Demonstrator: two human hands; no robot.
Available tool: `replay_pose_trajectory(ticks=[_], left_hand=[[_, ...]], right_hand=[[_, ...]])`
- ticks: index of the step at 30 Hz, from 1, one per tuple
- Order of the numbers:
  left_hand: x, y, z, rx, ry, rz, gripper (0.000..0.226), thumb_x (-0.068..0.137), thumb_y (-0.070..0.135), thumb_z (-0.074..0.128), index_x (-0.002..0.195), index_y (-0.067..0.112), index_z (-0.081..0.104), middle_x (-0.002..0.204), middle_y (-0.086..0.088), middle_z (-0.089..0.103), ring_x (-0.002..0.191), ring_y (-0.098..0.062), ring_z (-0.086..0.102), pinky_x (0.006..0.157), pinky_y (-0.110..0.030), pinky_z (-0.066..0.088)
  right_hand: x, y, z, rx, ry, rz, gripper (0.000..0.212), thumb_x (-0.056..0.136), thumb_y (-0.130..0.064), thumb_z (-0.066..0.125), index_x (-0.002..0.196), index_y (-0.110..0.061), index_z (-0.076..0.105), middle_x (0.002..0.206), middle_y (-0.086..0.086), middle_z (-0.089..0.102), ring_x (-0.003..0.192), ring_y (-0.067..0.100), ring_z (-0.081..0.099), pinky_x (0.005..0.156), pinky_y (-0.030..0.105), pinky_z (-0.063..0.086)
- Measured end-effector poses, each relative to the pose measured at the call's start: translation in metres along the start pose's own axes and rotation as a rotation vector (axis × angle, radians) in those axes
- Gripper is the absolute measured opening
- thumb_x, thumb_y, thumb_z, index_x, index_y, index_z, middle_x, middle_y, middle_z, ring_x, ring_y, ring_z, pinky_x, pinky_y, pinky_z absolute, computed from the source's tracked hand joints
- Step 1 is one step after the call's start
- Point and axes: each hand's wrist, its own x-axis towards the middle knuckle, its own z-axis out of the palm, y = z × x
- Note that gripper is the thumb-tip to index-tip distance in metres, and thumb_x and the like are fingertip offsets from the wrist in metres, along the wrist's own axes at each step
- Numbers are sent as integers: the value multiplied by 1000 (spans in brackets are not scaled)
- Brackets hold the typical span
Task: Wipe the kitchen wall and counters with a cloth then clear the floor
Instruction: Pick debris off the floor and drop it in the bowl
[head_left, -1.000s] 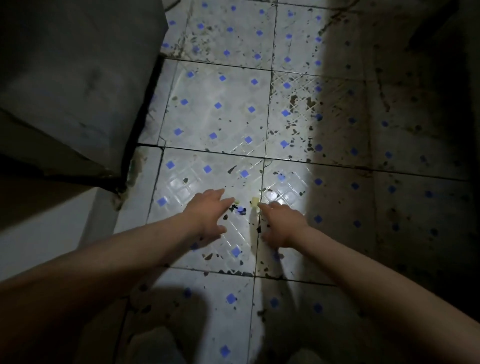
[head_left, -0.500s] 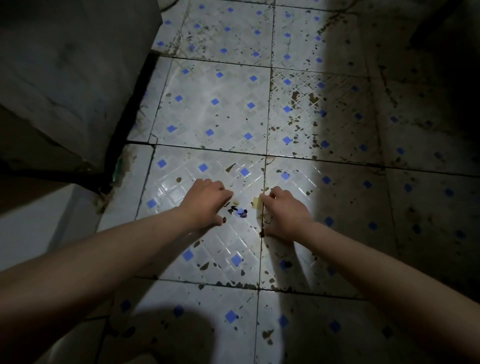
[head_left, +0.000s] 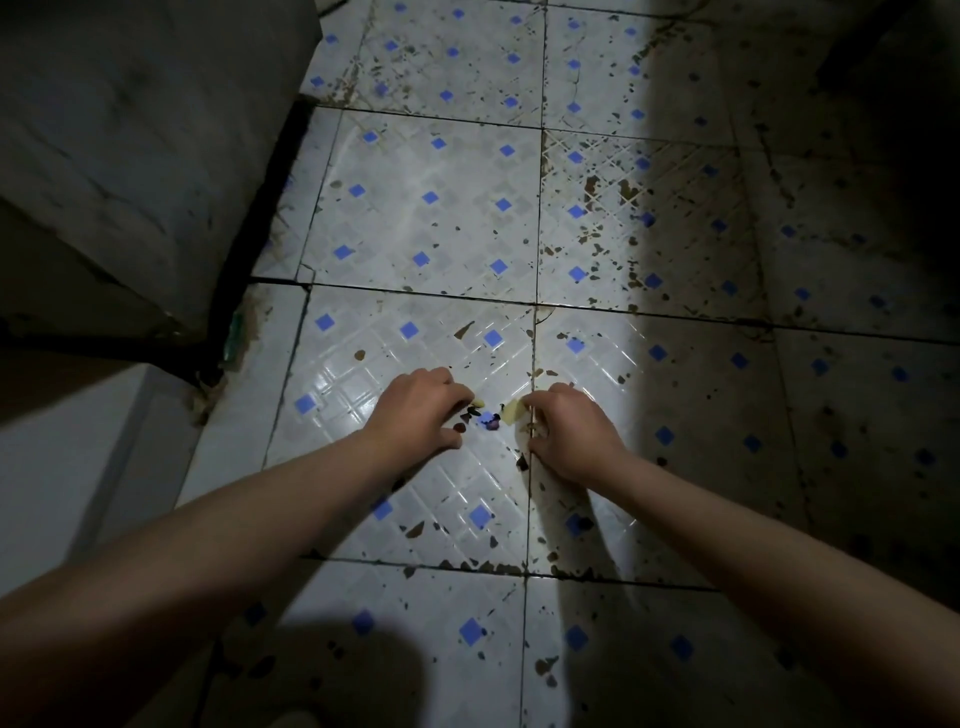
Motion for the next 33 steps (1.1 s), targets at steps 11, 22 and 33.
replay_pose_trajectory(ticks=[11,22,33], left_hand=[[0,3,-1,-128,21,-58,44,80,27,71,122,21,58,98,1,66,90,-19,59,72,-27,42],[10,11,4,-122,21,-51,36,81,26,70,115,22,59,103,3,67,96,-18,60,78,-29,45],[6,0,7,-56,83,-122,41,78,39,71,115,25,58,103,6,64,99,-17,58,89,-33,33]], right_hand=[[2,-3,4,-48,-77,28,77,68,-41,80,133,-21,45,120,4,51,106,22,51,87,35,49],[13,0,7,8,7,0,43,74,-32,77,112,-16,64,102,4,63,91,21,57,79,35,51],[6,5,8,1,22,44,24,83,-24,68,102,-13,58,97,5,62,87,23,58,79,38,53]])
